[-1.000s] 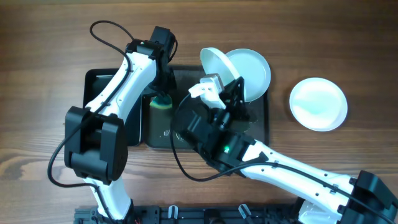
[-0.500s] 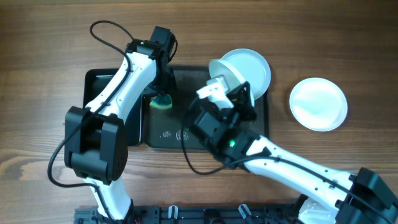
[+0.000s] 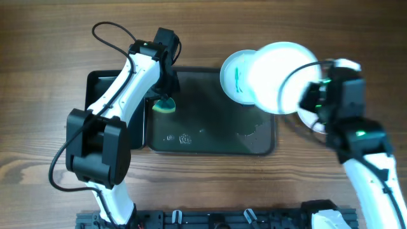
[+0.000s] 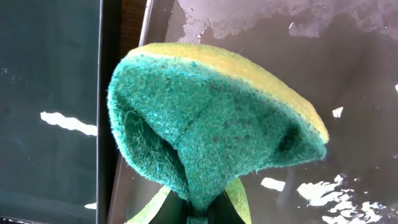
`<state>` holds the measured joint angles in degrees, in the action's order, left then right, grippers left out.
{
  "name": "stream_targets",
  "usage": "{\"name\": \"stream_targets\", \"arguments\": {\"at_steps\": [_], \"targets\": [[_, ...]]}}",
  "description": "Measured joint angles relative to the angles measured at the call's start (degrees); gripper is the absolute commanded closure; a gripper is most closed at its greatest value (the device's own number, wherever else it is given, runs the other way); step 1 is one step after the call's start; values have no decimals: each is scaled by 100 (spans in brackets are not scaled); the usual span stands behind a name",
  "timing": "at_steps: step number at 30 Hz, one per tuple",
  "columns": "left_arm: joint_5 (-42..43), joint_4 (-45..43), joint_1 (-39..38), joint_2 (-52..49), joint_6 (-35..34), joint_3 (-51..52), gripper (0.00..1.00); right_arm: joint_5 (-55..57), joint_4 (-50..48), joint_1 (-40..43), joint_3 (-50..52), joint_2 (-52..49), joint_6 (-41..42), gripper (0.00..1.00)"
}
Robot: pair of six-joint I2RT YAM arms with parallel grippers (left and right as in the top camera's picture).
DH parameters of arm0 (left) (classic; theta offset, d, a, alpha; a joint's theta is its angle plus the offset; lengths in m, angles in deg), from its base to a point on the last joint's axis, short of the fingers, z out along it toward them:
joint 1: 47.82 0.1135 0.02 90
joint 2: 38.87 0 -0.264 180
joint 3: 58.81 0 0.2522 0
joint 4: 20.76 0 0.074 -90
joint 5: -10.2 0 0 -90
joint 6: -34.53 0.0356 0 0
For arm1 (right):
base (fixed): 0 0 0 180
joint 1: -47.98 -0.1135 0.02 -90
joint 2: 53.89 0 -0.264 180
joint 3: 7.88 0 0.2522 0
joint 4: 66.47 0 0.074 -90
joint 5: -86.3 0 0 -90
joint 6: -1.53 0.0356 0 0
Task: Clean dirty plates on tray and stack at the side
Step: 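Carry the plate right with right gripper and stack it on the cleaned plate, then drag the last stained plate with right gripper to the tray center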
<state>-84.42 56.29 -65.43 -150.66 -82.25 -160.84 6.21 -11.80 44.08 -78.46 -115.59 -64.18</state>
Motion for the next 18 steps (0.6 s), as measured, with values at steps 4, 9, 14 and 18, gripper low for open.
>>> {"name": "stream_targets", "arguments": {"at_steps": [4,9,14,18], "targets": [[0,15,0,0,0,0,96,-522,205,1652,0,-219,35,96],[0,15,0,0,2,0,96,-573,136,3038,52,-1322,42,96],[0,15,0,0,13,0,96,-535,-190,3176,120,-2516,57,96],[0,17,0,0,17,0,96,-518,-238,3176,125,-2811,50,55]]}}
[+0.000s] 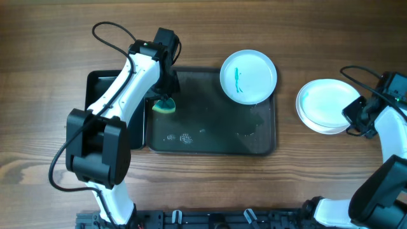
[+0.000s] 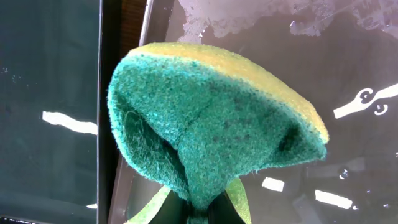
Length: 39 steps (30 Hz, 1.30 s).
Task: Clean dirty plates on tray and stack at the side
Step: 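Drag the last stained plate with right gripper to the tray center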
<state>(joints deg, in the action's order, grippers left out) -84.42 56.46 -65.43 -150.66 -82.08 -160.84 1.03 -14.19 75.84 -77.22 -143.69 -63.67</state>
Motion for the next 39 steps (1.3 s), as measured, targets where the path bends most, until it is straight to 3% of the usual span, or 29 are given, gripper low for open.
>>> {"name": "stream_targets", "arguments": {"at_steps": [3,9,14,15,17,23,30,33,35,39], "targets": [[0,-2,0,0,0,0,96,-142,20,2,-9,0,-57,41],[0,0,0,0,0,0,96,-1331,466,-210,-704,0,-964,41],[0,-2,0,0,0,0,96,-1934,267,-1351,-1408,0,-1537,42],[0,-2,0,0,0,0,96,-2011,164,-1639,-1445,-4,-1578,44],[0,-24,0,0,0,0,96,-2122,72,-2175,-1473,-107,-1497,61],[0,-70,0,0,0,0,96,-1801,166,-2765,-1482,-988,114,61],[0,-116,0,0,0,0,96,-1714,-103,-3040,-1482,-1687,570,64],[0,-136,0,0,0,0,96,-1604,-236,-3309,-1482,-1899,614,78],[0,-136,0,0,0,0,96,-1495,-216,-3471,-1482,-2065,750,96],[0,-136,0,0,0,0,96,-1534,-232,-3565,-1526,-2190,901,96]]}}
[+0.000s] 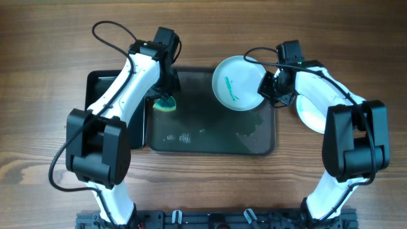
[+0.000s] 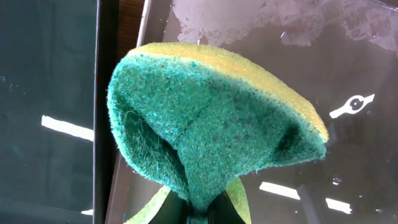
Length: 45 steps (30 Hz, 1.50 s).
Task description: Clean dirty plates on tray and stack at the side
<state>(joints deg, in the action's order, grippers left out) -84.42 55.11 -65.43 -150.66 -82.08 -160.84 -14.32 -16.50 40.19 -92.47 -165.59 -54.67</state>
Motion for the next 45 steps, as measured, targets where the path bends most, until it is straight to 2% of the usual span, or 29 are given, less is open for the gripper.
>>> {"name": "stream_targets", "arguments": {"at_steps": [4,7,10,13,16,18,23,29,31,33,35,39,45], "targets": [[0,0,0,0,0,0,96,-221,87,-166,-4,4,-111,95],[0,-2,0,0,0,0,96,-442,614,-533,-4,28,-297,90],[0,-2,0,0,0,0,95,-507,1119,-826,7,164,-474,80],[0,-2,0,0,0,0,95,-675,1434,-960,7,289,-813,61],[0,-2,0,0,0,0,96,-734,1373,-979,9,302,-1300,53],[0,-4,0,0,0,0,95,-612,997,-973,11,302,-1602,51],[0,-15,0,0,0,0,96,-160,9,-894,17,304,-2387,57],[48,-133,0,0,0,0,96,192,-299,-876,17,234,-2918,64],[109,-160,0,0,0,0,96,179,-382,-876,17,116,-2964,71],[144,-173,0,0,0,0,96,94,-527,-876,17,-59,-3001,85],[151,-173,0,0,0,0,96,-9,-656,-876,17,-149,-2868,95],[153,-175,0,0,0,0,96,-358,-691,-852,15,-190,-2361,96],[175,-337,0,0,-7,0,96,-719,-564,-942,74,-232,-800,95]]}}
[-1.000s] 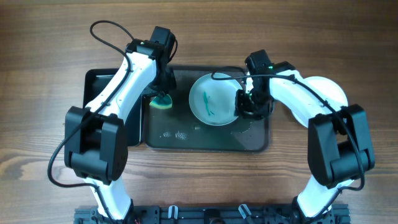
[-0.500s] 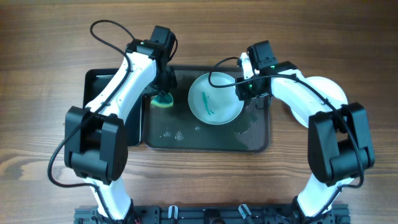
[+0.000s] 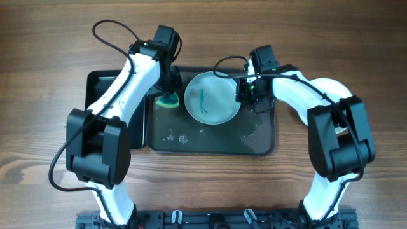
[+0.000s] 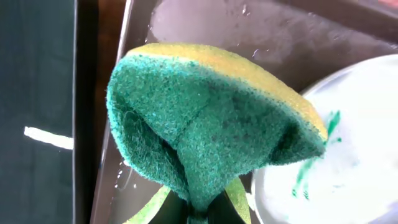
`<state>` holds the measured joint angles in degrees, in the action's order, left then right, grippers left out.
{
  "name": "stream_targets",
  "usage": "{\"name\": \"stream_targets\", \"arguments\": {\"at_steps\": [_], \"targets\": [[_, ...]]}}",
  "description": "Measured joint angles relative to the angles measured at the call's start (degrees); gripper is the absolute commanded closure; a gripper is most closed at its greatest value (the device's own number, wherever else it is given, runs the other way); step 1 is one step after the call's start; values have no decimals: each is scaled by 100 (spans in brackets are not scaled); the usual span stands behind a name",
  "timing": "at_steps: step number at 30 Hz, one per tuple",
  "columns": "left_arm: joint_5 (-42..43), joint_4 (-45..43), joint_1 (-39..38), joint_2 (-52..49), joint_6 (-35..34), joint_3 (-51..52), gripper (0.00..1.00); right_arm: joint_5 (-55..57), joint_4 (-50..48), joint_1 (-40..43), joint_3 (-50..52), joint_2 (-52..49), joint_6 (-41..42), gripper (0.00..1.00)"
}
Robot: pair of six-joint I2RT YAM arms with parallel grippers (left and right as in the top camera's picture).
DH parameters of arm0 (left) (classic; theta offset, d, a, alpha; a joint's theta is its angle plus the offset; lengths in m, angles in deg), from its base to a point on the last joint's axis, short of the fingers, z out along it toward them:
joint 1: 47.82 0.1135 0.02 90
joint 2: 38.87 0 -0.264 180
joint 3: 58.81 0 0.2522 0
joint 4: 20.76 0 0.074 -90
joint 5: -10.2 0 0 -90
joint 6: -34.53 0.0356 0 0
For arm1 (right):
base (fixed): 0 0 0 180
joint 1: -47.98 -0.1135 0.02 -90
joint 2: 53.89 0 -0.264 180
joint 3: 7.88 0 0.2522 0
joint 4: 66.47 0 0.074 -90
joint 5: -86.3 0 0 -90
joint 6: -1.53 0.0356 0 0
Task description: Clean dirty plates on tray and stack at the side
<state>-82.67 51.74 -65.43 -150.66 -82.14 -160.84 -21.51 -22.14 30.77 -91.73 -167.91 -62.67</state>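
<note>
A white plate [image 3: 212, 97] with a green smear lies in the middle of the black tray [image 3: 210, 143]. My right gripper [image 3: 249, 89] is shut on the plate's right rim. Just left of the plate, my left gripper [image 3: 168, 94] is shut on a green and yellow sponge [image 3: 168, 100]. In the left wrist view the sponge [image 4: 211, 124] fills the middle, pinched at its base by the left gripper [image 4: 202, 208]. There the smeared plate [image 4: 339, 155] shows at the lower right, close beside the sponge, over the wet tray [image 4: 186, 25].
A stack of clean white plates [image 3: 334, 88] sits on the wooden table right of the tray, partly under my right arm. A dark flat panel [image 3: 105, 89] adjoins the tray's left side. Water patches lie on the tray's front half.
The smeared plate went from the tray's back right corner to the tray's middle, beside the sponge, with my right gripper on its rim. The left gripper and sponge shifted slightly toward the back.
First my right gripper held a clean plate in the air at the right, while the smeared plate lay at the tray's back right. Then the clean plate lay on the stack. Later my right gripper was at the smeared plate's rim, and now that plate is mid-tray.
</note>
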Motion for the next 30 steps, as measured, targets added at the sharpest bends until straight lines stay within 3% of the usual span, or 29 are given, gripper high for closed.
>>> {"name": "stream_targets", "arguments": {"at_steps": [7,21,30], "targets": [[278,-505,-181,-7,55,0,96,-229,-341,-236,240,72,741,96],[1036,-535,-387,-1108,1469,-188,96,-413,-365,-264,284,72,734,96],[2638,-566,-546,-1316,2155,-232,96,-413,-363,-264,284,72,734,96]]}}
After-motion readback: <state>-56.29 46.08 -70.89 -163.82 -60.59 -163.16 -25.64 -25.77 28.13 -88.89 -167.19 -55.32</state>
